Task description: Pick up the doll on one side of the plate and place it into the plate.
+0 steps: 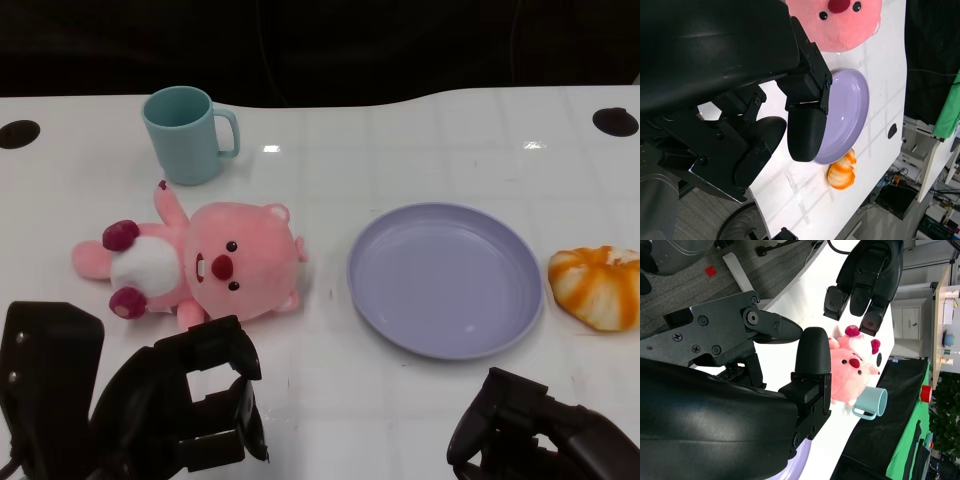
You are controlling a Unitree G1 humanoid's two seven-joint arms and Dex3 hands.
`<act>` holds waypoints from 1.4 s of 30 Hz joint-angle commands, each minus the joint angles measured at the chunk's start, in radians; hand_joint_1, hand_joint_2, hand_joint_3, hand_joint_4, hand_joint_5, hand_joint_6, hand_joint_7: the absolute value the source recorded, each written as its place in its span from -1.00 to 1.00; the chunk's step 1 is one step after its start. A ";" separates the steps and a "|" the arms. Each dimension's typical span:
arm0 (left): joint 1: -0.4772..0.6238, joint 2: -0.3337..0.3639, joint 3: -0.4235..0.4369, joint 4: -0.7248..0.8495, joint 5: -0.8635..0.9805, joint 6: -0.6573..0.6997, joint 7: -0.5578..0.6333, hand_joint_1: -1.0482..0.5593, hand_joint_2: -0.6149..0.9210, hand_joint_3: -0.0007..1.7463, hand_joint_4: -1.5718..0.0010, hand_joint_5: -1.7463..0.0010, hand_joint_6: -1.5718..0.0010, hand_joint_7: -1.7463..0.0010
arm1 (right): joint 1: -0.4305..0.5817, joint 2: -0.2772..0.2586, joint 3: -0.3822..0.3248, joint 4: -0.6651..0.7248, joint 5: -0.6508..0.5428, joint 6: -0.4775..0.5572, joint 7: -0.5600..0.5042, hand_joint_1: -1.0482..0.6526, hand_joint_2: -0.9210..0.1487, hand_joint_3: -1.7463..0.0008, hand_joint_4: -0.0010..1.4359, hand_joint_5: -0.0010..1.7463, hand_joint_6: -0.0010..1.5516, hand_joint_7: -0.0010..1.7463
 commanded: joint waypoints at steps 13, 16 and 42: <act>-0.001 0.013 0.005 0.005 0.003 -0.003 0.000 0.18 0.34 0.73 -0.18 -1.00 0.02 -0.99 | 0.000 -0.006 -0.009 -0.002 0.007 -0.001 -0.003 -0.05 -0.87 0.27 -0.11 1.00 -0.42 0.87; 0.000 0.013 0.007 0.006 0.002 -0.004 -0.002 0.18 0.34 0.73 -0.18 -1.00 0.02 -0.99 | 0.000 -0.006 -0.008 -0.004 0.008 0.002 -0.003 -0.05 -0.88 0.27 -0.11 1.00 -0.42 0.87; 0.010 0.003 0.007 -0.008 0.024 -0.061 0.009 0.21 0.42 0.61 0.03 -0.89 -0.01 -0.51 | -0.010 -0.003 -0.004 0.009 0.000 -0.006 -0.004 -0.04 -0.90 0.29 -0.12 1.00 -0.41 0.87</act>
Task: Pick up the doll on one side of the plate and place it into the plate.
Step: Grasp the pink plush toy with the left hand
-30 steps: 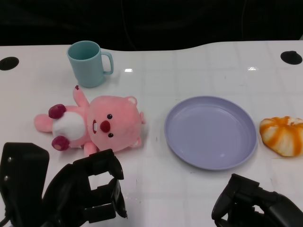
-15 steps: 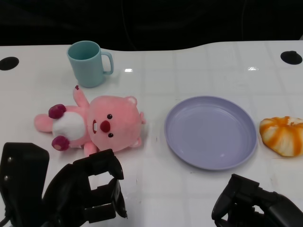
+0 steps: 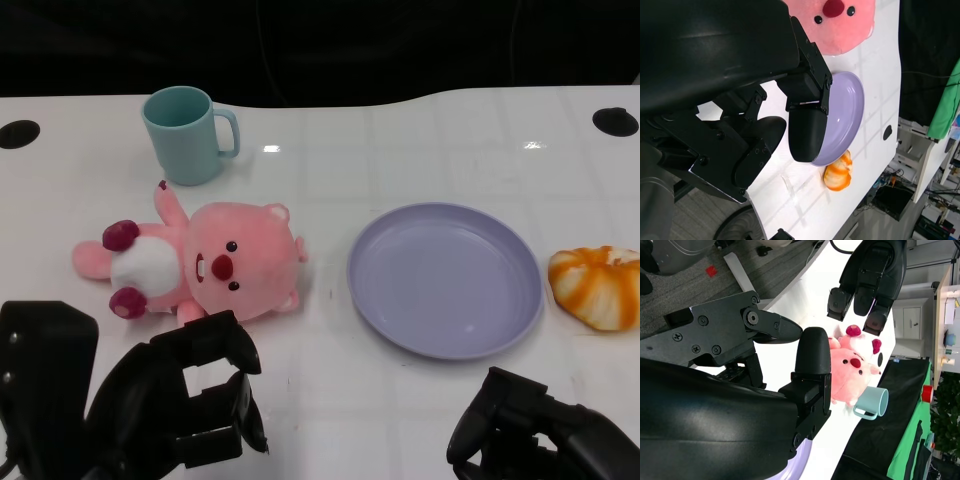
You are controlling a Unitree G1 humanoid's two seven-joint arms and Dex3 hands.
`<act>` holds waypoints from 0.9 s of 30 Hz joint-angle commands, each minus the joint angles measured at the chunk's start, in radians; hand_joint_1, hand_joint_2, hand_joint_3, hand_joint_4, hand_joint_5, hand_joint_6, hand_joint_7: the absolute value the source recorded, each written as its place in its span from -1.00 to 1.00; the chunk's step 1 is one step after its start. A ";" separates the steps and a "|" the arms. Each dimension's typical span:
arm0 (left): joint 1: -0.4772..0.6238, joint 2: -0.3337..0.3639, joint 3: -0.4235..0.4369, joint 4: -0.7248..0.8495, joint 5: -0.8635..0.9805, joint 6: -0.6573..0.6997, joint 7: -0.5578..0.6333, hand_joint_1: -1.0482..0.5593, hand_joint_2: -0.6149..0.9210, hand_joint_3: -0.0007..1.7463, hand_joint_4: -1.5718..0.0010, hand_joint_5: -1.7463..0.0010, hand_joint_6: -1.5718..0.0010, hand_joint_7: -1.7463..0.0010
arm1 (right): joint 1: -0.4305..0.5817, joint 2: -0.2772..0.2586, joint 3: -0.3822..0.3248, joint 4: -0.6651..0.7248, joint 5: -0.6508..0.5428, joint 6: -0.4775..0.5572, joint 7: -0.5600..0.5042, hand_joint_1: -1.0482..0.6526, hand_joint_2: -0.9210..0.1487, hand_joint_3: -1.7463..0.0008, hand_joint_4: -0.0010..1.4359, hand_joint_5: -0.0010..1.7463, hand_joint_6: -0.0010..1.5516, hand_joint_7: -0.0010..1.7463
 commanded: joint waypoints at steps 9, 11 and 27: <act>0.009 -0.018 0.029 -0.030 0.015 -0.080 0.011 0.01 0.45 0.20 0.22 -0.53 0.14 0.04 | -0.008 -0.002 -0.001 0.006 -0.001 -0.015 -0.006 -0.04 -0.88 0.28 -0.11 1.00 -0.41 0.88; 0.007 -0.013 0.029 -0.039 0.031 -0.100 0.014 -0.03 0.59 -0.06 0.24 -0.38 0.13 0.27 | -0.010 -0.003 0.002 0.004 -0.007 -0.004 -0.010 -0.06 -0.88 0.28 -0.11 1.00 -0.40 0.87; -0.041 0.181 -0.074 -0.005 0.404 -0.409 -0.036 -0.25 1.00 -0.86 0.74 0.19 0.45 0.99 | -0.008 0.005 0.009 0.014 -0.008 -0.031 -0.012 -0.05 -0.88 0.27 -0.10 1.00 -0.40 0.87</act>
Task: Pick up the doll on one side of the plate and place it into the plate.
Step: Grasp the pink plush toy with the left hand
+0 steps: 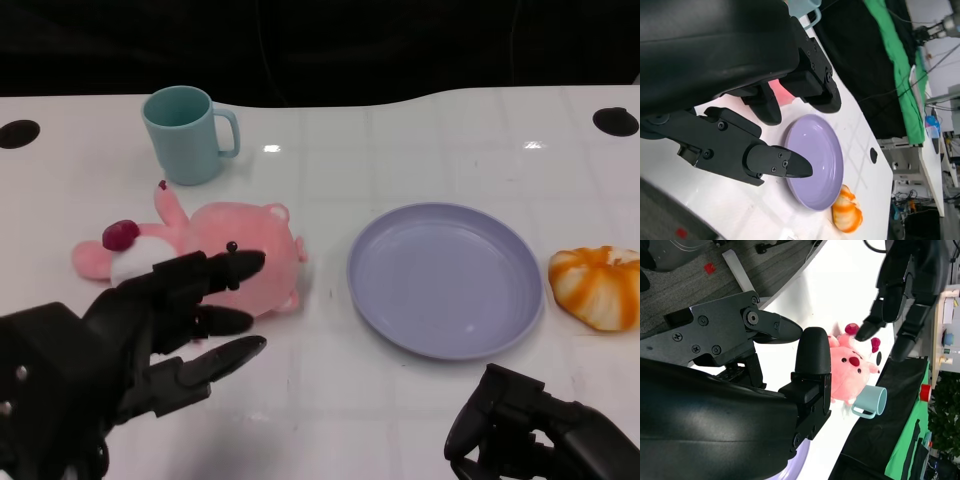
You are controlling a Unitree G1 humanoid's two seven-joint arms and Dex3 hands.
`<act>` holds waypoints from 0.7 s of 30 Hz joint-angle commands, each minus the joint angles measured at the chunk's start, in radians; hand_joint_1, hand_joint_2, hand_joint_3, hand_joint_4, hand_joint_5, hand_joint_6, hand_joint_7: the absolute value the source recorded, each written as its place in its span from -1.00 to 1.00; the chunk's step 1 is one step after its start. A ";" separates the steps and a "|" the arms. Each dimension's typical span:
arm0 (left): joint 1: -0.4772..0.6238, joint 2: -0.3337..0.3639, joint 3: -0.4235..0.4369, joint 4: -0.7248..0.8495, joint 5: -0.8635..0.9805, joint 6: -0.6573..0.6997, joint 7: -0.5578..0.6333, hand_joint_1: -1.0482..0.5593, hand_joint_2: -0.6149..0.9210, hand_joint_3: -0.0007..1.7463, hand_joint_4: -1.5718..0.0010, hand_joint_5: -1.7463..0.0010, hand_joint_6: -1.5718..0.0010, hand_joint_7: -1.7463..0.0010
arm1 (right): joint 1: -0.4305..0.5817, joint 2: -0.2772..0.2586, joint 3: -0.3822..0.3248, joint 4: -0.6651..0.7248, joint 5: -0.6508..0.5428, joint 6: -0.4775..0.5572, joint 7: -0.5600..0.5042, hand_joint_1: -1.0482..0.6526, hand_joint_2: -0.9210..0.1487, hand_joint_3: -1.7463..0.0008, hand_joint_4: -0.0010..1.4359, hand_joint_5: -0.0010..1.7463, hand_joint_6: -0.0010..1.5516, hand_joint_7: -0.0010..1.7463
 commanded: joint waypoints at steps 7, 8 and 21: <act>-0.156 0.173 -0.078 0.121 0.355 -0.104 -0.005 -0.41 1.00 -0.94 0.94 0.26 0.66 1.00 | -0.001 0.004 0.003 0.005 0.005 -0.008 -0.009 -0.04 -0.86 0.28 -0.09 1.00 -0.40 0.87; -0.175 0.184 -0.086 0.127 0.390 -0.089 -0.009 -0.43 1.00 -0.95 0.96 0.26 0.67 1.00 | -0.001 0.005 0.003 0.005 0.007 -0.006 -0.010 -0.04 -0.86 0.28 -0.09 1.00 -0.40 0.87; -0.374 0.319 -0.200 0.251 0.746 -0.051 -0.136 -0.50 1.00 -0.99 1.00 0.68 0.77 0.99 | -0.006 0.011 0.002 0.026 0.003 -0.018 -0.012 -0.04 -0.88 0.28 -0.10 1.00 -0.41 0.86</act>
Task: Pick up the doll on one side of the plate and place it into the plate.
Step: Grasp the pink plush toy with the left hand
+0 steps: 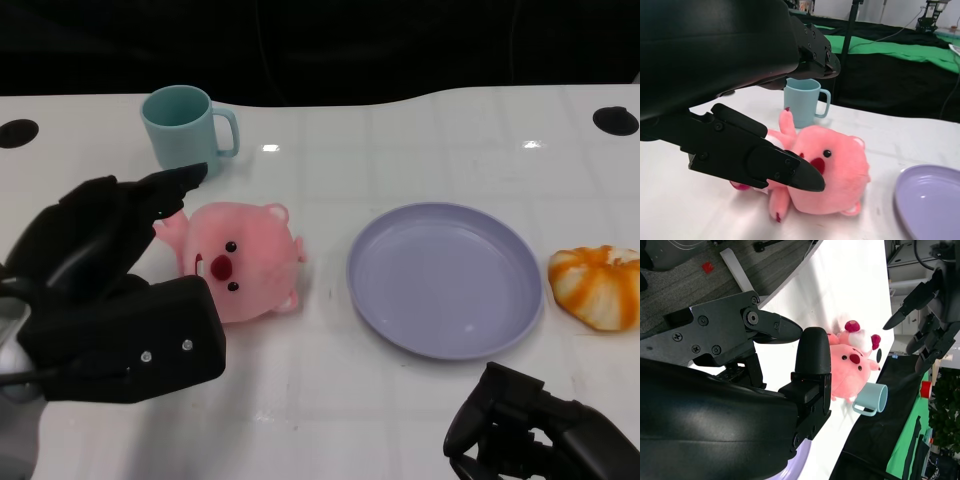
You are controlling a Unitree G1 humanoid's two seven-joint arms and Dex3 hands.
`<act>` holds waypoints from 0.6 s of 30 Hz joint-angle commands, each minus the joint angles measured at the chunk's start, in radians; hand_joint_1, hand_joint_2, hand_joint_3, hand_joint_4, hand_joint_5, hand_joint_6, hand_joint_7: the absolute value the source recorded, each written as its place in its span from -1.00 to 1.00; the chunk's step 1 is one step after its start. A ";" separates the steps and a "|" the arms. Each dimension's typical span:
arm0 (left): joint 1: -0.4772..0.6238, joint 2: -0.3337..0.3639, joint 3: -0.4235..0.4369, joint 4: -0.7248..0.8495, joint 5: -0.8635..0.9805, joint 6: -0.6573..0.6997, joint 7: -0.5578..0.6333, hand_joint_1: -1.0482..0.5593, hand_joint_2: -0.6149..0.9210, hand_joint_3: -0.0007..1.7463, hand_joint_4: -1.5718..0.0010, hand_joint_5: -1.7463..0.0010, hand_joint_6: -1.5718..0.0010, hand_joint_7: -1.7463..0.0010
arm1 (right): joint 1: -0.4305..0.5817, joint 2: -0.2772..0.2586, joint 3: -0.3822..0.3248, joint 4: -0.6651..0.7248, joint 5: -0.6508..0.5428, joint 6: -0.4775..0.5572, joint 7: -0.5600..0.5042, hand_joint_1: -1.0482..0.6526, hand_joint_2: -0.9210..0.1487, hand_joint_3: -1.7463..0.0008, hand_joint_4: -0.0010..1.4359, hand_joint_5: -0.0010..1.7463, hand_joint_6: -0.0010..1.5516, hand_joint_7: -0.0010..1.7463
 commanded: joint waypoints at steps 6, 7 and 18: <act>-0.100 0.021 -0.061 0.092 0.135 0.041 -0.090 -0.51 1.00 -0.99 1.00 0.70 0.80 1.00 | 0.000 0.001 0.001 0.008 0.002 -0.013 -0.003 -0.03 -0.89 0.29 -0.11 1.00 -0.41 0.87; -0.110 0.022 -0.072 0.105 0.153 0.043 -0.097 -0.53 1.00 -0.99 1.00 0.70 0.79 1.00 | 0.002 0.000 0.001 0.007 0.000 -0.014 -0.003 -0.03 -0.89 0.29 -0.11 1.00 -0.41 0.87; -0.218 0.003 -0.156 0.331 0.242 0.012 -0.144 -0.50 0.98 -1.00 1.00 0.73 0.79 1.00 | 0.022 -0.006 -0.004 -0.008 0.009 -0.009 0.007 -0.02 -0.90 0.30 -0.12 1.00 -0.42 0.87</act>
